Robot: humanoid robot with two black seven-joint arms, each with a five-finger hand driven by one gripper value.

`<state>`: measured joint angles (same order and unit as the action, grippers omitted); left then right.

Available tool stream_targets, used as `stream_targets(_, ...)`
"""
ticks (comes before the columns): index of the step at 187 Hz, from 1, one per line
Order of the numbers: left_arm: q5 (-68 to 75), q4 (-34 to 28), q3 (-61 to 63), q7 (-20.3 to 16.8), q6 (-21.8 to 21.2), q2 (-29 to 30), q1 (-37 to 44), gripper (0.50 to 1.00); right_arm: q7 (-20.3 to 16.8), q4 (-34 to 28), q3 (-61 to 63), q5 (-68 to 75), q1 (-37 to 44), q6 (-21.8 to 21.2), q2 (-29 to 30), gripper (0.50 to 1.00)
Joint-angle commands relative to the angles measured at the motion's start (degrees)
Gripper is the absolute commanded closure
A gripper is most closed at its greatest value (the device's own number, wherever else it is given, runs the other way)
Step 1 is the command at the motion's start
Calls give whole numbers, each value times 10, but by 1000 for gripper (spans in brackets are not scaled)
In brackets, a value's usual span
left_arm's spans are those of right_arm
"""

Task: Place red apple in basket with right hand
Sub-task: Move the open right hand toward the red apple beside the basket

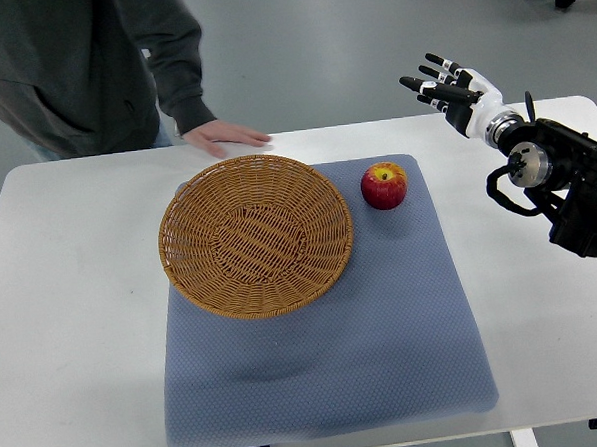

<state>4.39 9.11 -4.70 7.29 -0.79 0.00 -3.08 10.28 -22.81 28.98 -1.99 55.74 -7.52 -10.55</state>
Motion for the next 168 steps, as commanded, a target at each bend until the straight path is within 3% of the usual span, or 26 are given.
stream_targets(1, 0, 0, -1, -1, 0, 0, 0, 500, 0, 0, -1, -1, 0, -5, 0, 579)
stream_targets(116, 0, 1, -1, -1, 0, 0, 0, 500, 0, -4, -12, -62, 2, -23, -4, 579)
stream_targets(168, 0, 1, -3, -1, 0, 0, 1, 500, 2, -7, -12, -177, 3, -42, -4, 579)
